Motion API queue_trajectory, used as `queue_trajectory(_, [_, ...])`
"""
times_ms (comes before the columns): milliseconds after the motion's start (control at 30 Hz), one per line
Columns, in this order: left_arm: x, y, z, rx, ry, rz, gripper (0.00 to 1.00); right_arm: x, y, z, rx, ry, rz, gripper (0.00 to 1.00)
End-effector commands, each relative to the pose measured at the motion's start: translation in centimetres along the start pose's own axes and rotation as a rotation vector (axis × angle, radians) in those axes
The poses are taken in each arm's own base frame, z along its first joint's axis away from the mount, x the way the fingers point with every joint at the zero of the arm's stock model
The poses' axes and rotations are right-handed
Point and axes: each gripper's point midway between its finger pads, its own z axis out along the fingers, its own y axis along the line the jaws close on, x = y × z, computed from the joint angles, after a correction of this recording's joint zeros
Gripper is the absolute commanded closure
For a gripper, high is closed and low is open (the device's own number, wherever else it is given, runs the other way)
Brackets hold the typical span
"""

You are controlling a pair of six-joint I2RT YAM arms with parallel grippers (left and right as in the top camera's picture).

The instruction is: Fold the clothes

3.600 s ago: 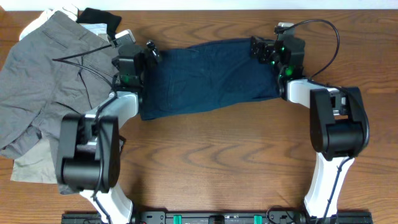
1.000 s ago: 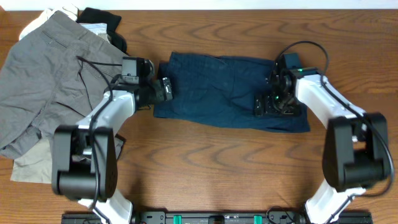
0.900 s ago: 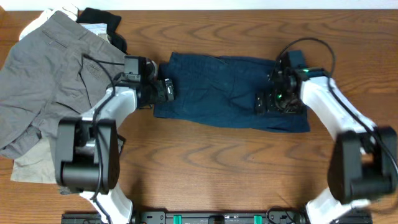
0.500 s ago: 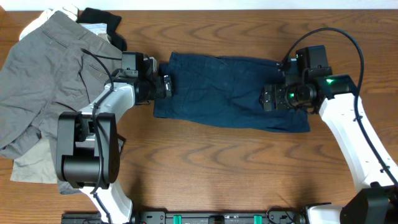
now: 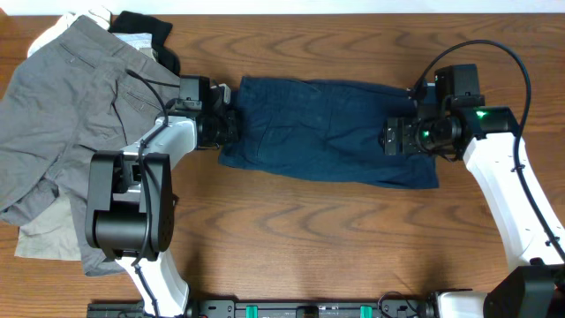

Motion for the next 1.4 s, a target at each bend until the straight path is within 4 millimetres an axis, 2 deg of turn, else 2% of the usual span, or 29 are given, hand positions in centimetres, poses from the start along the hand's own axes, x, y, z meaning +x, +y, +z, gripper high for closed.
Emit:
queue_trajectory(0, [0.6,0.9,0.6,-0.017,0.026,-0.05,0.94,-0.7,-0.7,-0.6,0.008,-0.036,0.01,0.01])
queue_trajectory(167, [0.0,1.1,-1.6,-0.023,0.007,-0.098,0.94,-1.3,-1.1,0.4,0.006,-0.038,0.017,0.09])
queue_trajectory(267, [-0.2,0.7,-3.5,-0.025,-0.004,-0.108,0.94,-1.4,-1.0,1.4,-0.009,-0.025,0.019,0.39])
queue_trajectory(333, [-0.5,0.5,-5.0,-0.025,-0.02,-0.127,0.94,-1.7,-0.9,2.2,-0.022,-0.024,0.019,0.64])
queue_trajectory(400, [-0.8,0.3,-6.4,-0.028,-0.039,-0.132,0.94,-2.0,-0.8,3.1,-0.039,-0.022,0.018,0.78])
queue_trajectory(633, [-0.5,0.6,-9.3,-0.086,-0.059,-0.143,0.94,-2.6,-0.9,6.8,-0.071,0.003,-0.016,0.8])
queue_trajectory(833, [-0.4,1.2,-10.8,-0.132,-0.079,-0.151,0.94,-2.1,-1.0,10.9,-0.113,0.054,-0.003,0.97])
queue_trajectory(1033, [-0.6,2.1,-12.6,-0.143,-0.104,-0.183,0.94,-1.0,-1.4,14.1,-0.127,0.107,0.012,0.99])
queue_trajectory(1200, [-0.7,2.8,-14.3,-0.152,-0.129,-0.206,0.94,-0.5,-1.4,15.3,-0.131,0.128,0.014,0.99])
queue_trajectory(1367, [-0.9,2.3,-15.0,-0.14,-0.145,-0.201,0.95,-0.3,-1.2,15.8,-0.133,0.133,0.007,0.99])
